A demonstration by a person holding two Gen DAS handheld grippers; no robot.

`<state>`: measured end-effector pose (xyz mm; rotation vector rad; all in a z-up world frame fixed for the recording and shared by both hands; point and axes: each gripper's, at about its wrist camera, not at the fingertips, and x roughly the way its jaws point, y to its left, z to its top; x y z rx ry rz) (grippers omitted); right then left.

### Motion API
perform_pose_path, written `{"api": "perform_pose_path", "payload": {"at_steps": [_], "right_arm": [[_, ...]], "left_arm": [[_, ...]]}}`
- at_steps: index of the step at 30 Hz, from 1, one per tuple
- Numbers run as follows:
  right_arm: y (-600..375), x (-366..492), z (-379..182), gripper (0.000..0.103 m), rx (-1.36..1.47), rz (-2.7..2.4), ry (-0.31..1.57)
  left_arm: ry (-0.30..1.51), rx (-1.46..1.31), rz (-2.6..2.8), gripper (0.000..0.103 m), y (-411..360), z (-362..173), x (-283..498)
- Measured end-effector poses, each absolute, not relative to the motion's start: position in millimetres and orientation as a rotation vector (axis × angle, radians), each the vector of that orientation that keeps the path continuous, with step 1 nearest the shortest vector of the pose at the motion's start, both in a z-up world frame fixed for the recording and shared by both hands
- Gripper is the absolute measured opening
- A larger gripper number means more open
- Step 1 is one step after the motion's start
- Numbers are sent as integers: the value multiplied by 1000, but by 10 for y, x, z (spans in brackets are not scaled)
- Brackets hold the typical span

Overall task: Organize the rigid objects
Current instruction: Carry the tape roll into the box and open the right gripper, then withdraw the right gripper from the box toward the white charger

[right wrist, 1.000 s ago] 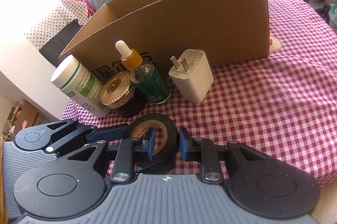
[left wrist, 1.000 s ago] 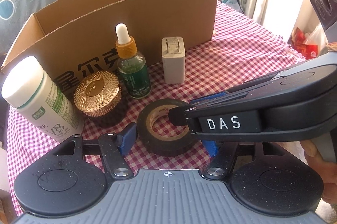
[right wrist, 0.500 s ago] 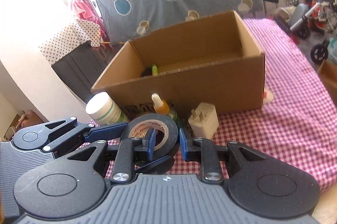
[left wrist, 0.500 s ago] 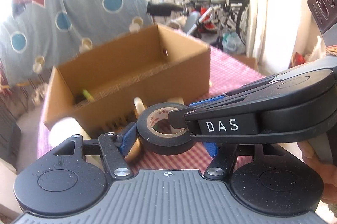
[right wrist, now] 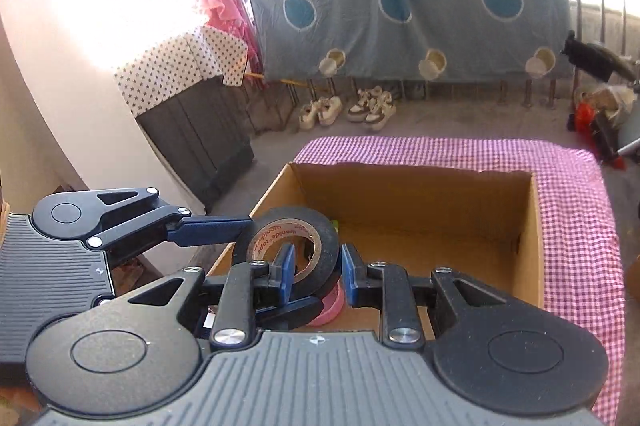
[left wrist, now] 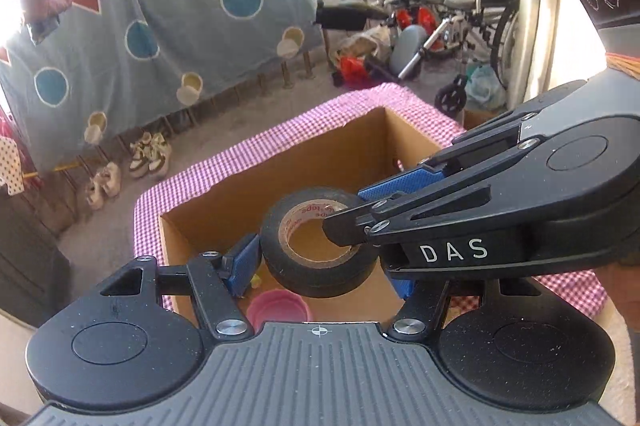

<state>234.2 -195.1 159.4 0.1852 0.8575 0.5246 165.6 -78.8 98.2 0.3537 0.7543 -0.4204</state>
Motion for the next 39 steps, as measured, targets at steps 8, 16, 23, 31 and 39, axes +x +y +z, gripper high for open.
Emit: {"api": "perform_pose_path", "payload": {"at_steps": [8, 16, 23, 31, 39], "right_arm": [[-1883, 3423, 886, 27, 278, 517, 1145], [-1758, 3914, 224, 27, 310, 497, 1307], [-1618, 4044, -17, 26, 318, 497, 1341], [-1704, 4091, 19, 29, 437, 503, 1308], [-2128, 3717, 644, 35, 570, 564, 1183]], "left_arm": [[1081, 284, -423, 66, -720, 485, 2666], [1244, 280, -407, 66, -636, 1, 3145], [1329, 297, -336, 66, -561, -230, 3309], [1262, 253, -301, 76, -459, 12, 3243], [1157, 181, -344, 78, -364, 567, 2854]]}}
